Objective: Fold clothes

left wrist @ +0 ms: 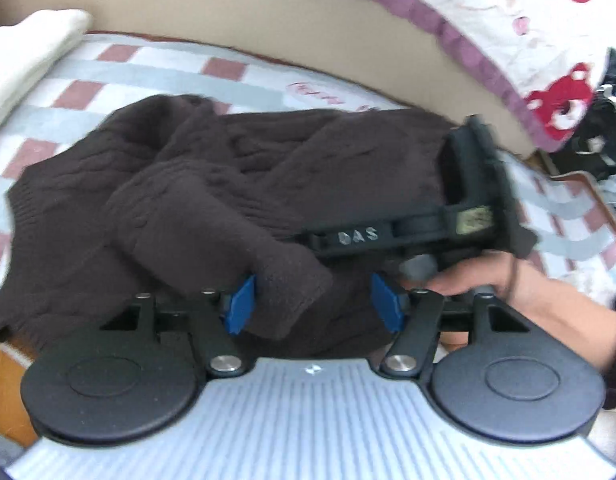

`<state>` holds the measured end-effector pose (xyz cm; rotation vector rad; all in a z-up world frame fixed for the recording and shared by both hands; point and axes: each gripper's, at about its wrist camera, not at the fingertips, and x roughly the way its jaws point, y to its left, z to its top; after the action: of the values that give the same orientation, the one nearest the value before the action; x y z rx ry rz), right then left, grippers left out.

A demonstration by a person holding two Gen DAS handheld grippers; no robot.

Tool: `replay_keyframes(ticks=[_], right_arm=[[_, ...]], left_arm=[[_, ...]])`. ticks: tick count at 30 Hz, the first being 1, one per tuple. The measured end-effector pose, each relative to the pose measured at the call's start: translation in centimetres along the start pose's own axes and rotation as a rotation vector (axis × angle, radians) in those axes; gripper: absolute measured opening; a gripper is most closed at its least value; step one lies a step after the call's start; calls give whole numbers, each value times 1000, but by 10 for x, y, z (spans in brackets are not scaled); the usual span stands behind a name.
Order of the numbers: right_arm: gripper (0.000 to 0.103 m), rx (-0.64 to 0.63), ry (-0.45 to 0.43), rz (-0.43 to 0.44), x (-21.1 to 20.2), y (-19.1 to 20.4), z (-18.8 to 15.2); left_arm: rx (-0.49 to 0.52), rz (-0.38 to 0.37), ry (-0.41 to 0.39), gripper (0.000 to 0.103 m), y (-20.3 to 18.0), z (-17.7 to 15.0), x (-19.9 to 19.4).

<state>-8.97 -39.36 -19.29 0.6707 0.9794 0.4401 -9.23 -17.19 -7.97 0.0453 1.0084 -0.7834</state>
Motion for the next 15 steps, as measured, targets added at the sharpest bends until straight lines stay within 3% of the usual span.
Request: replay_keyframes(ticks=[3,5,8,11,13,14,15], right_arm=[[13,-158,-117,-58,-26,25,3],[13,-292,-231,-135,-61,52,4],[11,-516,-412,-292,-116,90,0],[11,-612,-563,-683,-152,95,-12],[11,-624,-590,-923,-161,72,-16],[11,-586,-551,-989,-165,54,-12],[11,-507,-535,-974,-173,38,-7]], left_arm=[[6,73,-25,64,14,0,-4],[67,129,-38,73,18,3,-10],[95,222,-74,74,35,14,-23],[-3,281,-89,74,55,25,-25],[-57,285,-83,74,63,26,-15],[-81,280,-74,74,66,26,-8],[-105,276,-65,74,68,26,0]])
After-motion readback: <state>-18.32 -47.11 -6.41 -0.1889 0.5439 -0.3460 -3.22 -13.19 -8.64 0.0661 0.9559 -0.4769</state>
